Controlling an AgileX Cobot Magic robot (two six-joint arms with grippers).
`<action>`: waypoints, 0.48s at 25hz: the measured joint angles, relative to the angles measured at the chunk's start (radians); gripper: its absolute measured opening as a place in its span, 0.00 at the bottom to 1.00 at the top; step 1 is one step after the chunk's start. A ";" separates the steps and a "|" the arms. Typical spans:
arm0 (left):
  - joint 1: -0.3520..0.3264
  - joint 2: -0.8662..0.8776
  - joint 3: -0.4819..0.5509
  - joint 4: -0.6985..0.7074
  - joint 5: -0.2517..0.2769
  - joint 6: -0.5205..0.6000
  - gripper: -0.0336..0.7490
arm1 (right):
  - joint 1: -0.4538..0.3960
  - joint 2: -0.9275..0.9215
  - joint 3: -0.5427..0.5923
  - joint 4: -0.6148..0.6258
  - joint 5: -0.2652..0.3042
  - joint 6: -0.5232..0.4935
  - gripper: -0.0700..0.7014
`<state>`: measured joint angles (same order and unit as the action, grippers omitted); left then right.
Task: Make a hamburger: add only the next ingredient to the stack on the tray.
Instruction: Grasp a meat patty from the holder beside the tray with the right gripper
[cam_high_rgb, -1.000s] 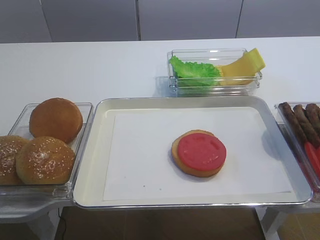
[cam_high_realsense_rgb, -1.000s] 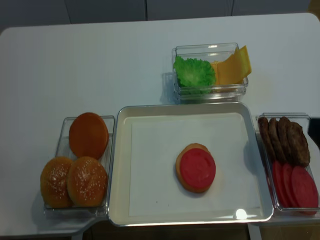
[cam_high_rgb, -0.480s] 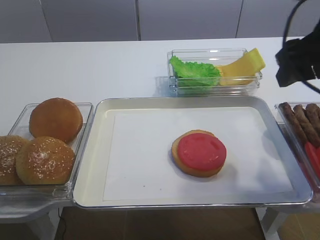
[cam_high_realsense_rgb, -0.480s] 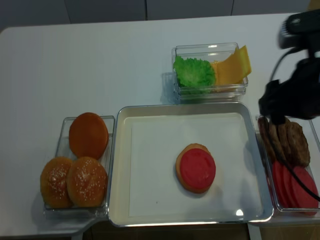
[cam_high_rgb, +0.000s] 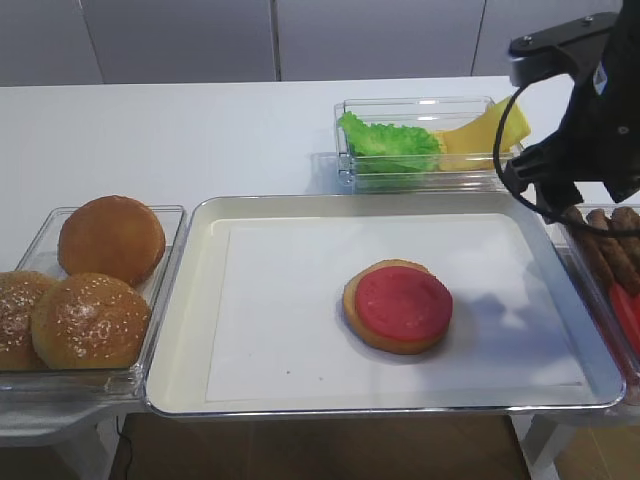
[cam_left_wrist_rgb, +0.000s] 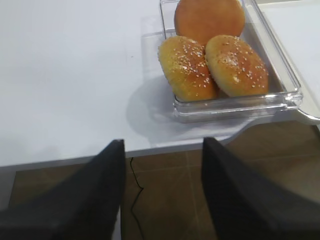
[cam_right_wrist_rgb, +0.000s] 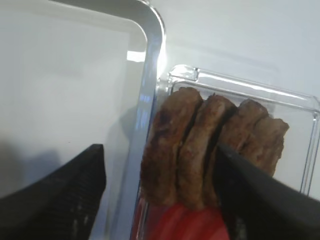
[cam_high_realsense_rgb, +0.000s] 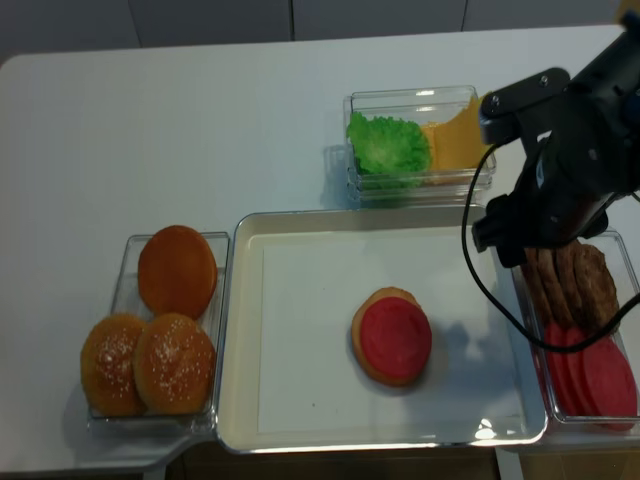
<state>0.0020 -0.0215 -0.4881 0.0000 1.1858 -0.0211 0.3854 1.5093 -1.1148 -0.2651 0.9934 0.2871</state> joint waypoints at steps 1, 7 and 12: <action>0.000 0.000 0.000 0.000 0.000 0.000 0.51 | 0.000 0.012 0.000 -0.003 0.002 0.000 0.73; 0.000 0.000 0.000 0.000 0.000 0.000 0.51 | 0.000 0.069 0.000 -0.008 0.014 0.000 0.62; 0.000 0.000 0.000 0.000 0.000 0.000 0.51 | 0.000 0.089 0.000 -0.013 0.020 0.000 0.53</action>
<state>0.0020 -0.0215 -0.4881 0.0000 1.1858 -0.0211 0.3854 1.5981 -1.1148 -0.2780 1.0137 0.2871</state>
